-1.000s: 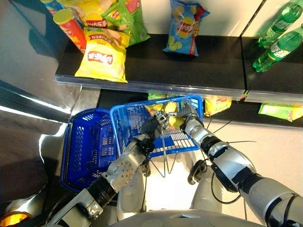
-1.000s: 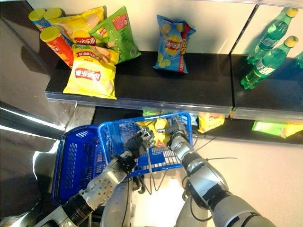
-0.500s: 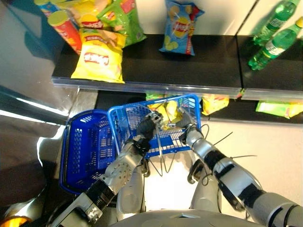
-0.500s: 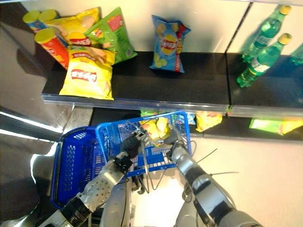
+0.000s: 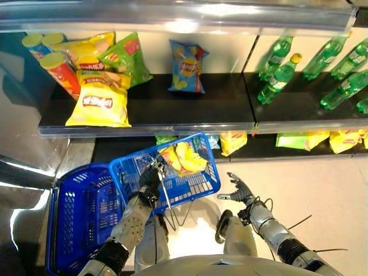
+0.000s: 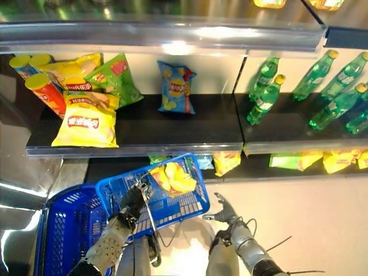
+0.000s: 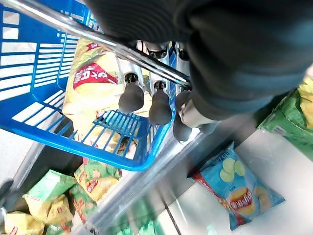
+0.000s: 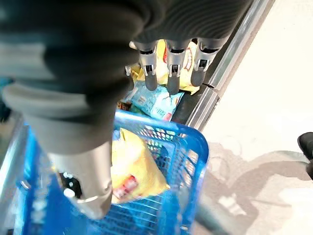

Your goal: Pick up the snacks into the basket

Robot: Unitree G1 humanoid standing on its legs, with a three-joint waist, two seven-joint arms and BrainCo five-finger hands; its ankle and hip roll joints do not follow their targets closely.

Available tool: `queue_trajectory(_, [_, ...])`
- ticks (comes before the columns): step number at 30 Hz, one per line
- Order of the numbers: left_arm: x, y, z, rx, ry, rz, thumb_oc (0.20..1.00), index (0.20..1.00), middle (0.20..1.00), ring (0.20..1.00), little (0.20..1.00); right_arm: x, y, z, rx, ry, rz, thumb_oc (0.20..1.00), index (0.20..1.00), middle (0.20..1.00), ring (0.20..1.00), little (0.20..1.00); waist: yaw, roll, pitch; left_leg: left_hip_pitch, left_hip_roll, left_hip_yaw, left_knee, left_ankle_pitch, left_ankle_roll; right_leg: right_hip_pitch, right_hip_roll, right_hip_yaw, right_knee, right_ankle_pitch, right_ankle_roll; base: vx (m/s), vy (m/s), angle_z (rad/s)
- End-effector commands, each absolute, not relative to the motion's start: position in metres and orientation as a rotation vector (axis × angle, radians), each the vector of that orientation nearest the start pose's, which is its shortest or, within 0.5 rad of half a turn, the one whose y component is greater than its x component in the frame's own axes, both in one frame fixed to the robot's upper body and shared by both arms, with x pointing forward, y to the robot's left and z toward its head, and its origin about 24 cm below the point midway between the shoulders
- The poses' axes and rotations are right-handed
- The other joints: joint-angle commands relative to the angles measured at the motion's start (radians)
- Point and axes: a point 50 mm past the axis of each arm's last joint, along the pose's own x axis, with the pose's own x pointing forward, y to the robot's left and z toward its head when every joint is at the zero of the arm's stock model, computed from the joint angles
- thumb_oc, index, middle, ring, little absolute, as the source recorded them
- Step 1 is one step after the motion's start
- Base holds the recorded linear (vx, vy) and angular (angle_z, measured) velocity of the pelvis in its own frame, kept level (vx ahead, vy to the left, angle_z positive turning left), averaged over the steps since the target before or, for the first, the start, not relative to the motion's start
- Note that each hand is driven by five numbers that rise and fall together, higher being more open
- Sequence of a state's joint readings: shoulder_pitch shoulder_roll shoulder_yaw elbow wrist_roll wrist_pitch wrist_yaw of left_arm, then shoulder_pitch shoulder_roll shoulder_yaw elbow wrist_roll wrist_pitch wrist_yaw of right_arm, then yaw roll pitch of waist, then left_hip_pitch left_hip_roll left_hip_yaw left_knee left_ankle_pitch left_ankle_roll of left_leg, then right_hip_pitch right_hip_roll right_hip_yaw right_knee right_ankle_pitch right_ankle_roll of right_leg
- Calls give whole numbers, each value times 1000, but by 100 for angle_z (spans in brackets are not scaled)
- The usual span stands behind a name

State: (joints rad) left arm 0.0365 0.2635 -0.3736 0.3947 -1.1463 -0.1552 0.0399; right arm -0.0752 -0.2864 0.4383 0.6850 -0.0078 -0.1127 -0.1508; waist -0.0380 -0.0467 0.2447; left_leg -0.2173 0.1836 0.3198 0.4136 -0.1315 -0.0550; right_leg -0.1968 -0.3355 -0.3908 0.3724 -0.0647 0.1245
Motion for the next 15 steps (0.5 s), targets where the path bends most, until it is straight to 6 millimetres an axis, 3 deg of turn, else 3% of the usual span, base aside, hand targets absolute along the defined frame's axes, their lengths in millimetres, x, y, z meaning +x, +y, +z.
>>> queue_trajectory(1, [209,128,-51,-851,418,-10,200,200,200,200,200,230,-170,-73,-439,431,174,1000,1000,1000,1000,1000,10,20,-31,91,-28,-15,-176,85,22,59,-19,25,-48,117,91,69,3,-19])
queue_trajectory(8, [196,134,-83,-760,532,76,200,200,200,200,200,223,-171,-83,-385,492,142,1000,1000,1000,1000,1000,4,21,-101,183,-64,31,-335,158,16,128,14,24,-210,172,84,62,2,-14])
queue_trajectory(15, [186,134,-101,-680,613,86,200,200,200,200,200,223,-172,-86,-372,517,133,1000,1000,1000,1000,1000,3,27,-147,239,-75,51,-450,208,1,159,57,49,-311,189,82,44,-17,-18])
